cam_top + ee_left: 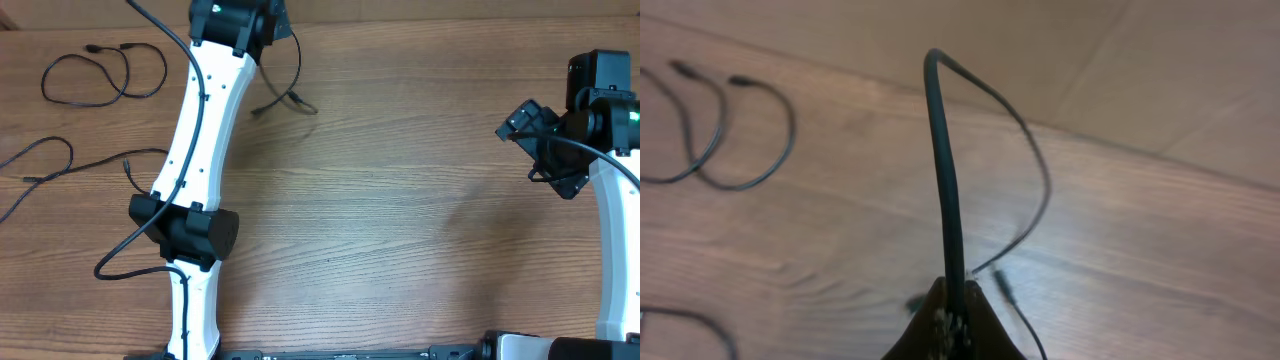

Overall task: Untangle cables
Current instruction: 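Carry the lifted cable upward and leftward with the left gripper, then swing the held cable to the lower left and lower it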

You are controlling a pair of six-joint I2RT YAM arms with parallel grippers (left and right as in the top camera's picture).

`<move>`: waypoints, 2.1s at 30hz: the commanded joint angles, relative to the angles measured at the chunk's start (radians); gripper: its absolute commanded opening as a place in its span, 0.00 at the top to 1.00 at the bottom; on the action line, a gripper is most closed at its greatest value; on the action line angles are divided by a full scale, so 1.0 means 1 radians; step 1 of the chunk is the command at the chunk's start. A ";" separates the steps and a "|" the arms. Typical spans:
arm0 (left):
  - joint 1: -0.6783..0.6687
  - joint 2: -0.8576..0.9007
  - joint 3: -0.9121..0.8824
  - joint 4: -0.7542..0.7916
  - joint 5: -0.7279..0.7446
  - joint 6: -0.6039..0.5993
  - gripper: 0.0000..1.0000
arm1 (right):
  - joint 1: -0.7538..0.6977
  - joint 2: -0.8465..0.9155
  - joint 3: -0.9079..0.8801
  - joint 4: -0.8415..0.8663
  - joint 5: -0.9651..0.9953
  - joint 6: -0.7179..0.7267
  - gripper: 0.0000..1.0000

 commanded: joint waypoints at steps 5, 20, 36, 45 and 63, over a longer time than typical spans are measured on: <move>-0.004 -0.071 0.015 -0.168 0.016 -0.020 0.96 | -0.001 -0.001 -0.005 0.006 0.010 -0.002 0.00; -0.002 -0.438 0.014 -0.444 0.072 -0.212 0.96 | -0.001 -0.001 -0.005 0.006 0.010 -0.002 0.00; 0.035 -0.665 0.014 -0.444 0.125 -0.182 0.96 | -0.001 -0.001 -0.005 0.006 0.010 -0.002 0.00; 0.196 -0.704 0.012 -0.444 0.098 -0.231 0.96 | -0.001 -0.001 -0.005 0.006 0.010 -0.002 0.00; 0.648 -0.759 -0.245 -0.444 0.205 -0.299 0.96 | -0.001 -0.001 -0.005 0.006 0.010 -0.002 0.00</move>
